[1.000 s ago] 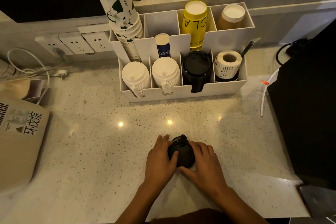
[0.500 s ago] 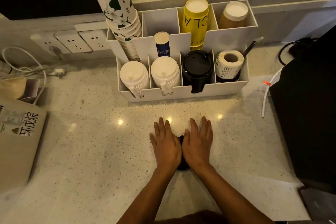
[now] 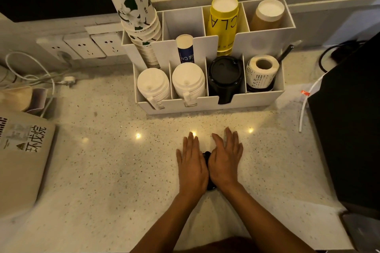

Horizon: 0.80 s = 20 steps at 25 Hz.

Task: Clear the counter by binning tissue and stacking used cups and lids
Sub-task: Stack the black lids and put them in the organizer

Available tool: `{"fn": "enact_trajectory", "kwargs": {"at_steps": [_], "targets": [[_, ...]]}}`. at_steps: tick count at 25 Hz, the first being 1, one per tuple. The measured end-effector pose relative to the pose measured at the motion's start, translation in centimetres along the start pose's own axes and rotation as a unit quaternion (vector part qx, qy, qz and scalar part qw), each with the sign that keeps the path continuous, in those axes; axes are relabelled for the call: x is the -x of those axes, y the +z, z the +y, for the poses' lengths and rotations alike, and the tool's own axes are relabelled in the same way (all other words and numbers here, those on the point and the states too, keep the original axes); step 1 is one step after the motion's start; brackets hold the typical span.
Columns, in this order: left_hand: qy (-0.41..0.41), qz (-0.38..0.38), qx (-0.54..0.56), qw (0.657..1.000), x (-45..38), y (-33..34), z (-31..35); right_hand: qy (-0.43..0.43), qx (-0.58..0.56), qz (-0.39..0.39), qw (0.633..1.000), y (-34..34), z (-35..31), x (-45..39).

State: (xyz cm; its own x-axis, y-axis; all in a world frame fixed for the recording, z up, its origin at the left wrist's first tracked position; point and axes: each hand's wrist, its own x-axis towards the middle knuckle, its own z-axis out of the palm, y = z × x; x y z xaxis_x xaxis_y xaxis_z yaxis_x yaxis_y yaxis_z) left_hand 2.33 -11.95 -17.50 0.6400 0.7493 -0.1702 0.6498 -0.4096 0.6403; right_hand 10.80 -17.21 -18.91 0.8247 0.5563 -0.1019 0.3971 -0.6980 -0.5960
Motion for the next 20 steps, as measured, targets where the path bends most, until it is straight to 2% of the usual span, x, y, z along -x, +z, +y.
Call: {"fn": "enact_trajectory", "kwargs": {"at_steps": [2,4,9,13,20], "targets": [[0.050,-0.015,0.019,0.998,1.9,0.1,-0.6,0.001,-0.011,0.003,1.000,0.1,0.1,0.2],[0.066,-0.001,0.017,0.998,2.9,0.5,-1.2,0.007,-0.020,0.003,1.000,0.0,0.0,0.1],[0.019,0.059,0.051,0.997,2.9,1.5,-1.2,-0.003,-0.084,0.004,0.996,-0.2,0.7,1.6],[0.028,0.060,0.031,0.997,2.8,2.0,-1.9,-0.058,-0.032,-0.037,0.997,-0.2,2.2,3.9],[0.016,0.047,0.027,0.998,2.4,1.7,-1.6,-0.076,0.012,-0.044,0.996,-0.1,2.1,3.6]]}}
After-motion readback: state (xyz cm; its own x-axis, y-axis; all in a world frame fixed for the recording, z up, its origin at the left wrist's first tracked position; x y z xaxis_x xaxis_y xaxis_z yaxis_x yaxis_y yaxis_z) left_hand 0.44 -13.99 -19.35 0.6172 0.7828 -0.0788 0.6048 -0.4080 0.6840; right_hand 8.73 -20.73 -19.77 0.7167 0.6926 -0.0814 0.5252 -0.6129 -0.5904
